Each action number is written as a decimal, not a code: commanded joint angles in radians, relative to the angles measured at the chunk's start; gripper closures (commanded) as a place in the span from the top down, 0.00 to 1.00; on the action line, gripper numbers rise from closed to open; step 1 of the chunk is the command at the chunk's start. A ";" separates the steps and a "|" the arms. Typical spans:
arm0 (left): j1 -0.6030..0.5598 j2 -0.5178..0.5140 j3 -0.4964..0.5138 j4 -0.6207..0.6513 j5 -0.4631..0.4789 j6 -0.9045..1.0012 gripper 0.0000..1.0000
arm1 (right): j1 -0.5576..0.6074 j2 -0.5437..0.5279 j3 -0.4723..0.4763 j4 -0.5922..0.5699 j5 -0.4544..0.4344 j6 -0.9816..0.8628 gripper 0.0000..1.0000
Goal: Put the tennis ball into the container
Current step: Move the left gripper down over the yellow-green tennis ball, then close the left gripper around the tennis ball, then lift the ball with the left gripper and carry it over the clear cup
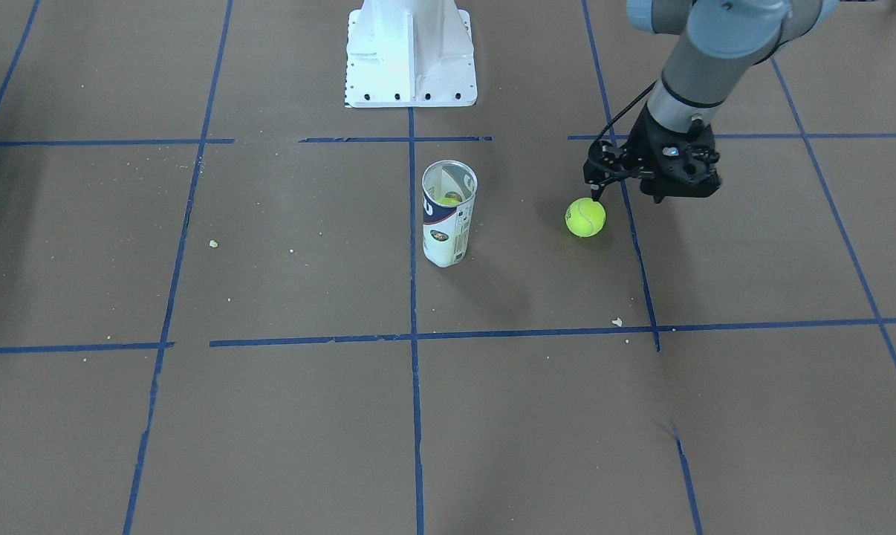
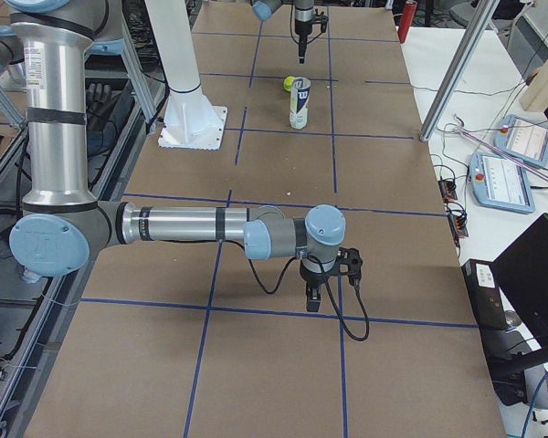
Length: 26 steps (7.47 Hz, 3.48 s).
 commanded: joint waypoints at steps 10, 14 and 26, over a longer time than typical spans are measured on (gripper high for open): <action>0.083 0.080 0.162 -0.312 0.051 -0.223 1.00 | 0.000 0.000 0.000 0.000 0.000 0.000 1.00; 0.131 0.080 0.168 -0.312 0.054 -0.243 1.00 | 0.000 0.000 0.000 0.000 0.000 0.000 1.00; -0.029 -0.011 -0.129 0.098 0.053 -0.107 0.00 | 0.000 0.000 0.000 0.000 0.000 0.000 1.00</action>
